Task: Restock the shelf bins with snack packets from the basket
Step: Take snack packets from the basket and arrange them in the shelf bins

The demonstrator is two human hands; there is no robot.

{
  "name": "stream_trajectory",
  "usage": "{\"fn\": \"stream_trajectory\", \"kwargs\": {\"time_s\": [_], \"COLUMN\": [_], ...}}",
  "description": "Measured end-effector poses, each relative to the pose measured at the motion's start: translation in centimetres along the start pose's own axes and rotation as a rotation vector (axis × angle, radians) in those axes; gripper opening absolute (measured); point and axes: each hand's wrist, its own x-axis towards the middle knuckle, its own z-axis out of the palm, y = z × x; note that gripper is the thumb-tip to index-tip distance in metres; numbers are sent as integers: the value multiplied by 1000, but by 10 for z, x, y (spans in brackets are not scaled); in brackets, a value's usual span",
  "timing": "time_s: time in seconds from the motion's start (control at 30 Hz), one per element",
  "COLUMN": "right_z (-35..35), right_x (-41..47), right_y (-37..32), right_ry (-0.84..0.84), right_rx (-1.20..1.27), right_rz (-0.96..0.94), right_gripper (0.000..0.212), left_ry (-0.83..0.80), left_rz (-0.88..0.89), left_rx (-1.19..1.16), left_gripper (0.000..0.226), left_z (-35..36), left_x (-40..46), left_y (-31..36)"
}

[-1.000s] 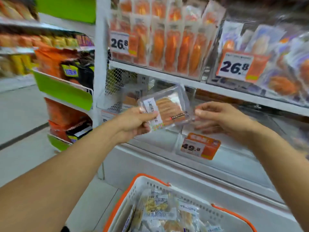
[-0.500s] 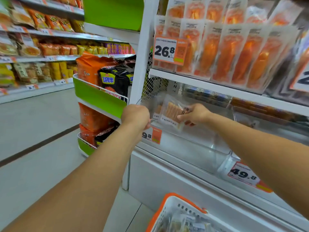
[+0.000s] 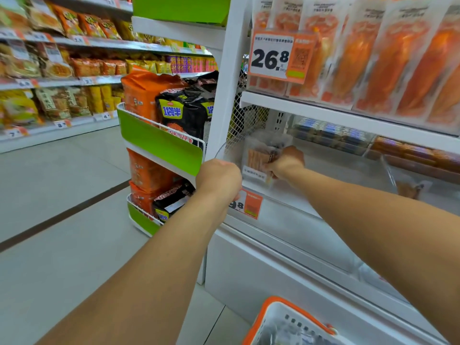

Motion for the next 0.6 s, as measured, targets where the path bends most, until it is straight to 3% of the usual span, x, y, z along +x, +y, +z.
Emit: {"fn": "stream_trajectory", "kwargs": {"time_s": [0.17,0.37,0.5,0.6], "right_z": [-4,-17,-53,-83], "right_x": [-6,-14,-47,-99], "right_y": [1,7,-1,6], "right_ry": [-35,-74,-1,209], "right_rx": [4,9,-99,-219], "right_rz": [26,27,-182,-462], "right_gripper": [46,38,42,38], "left_ry": [-53,-98,-203,-476], "left_rz": [-25,-11,104,161], "left_rx": [67,201,397,711], "left_gripper": [19,20,21,25], "left_z": [8,12,14,25], "left_x": [-1,-5,-16,-31], "left_y": [-4,-6,-3,-10]}}
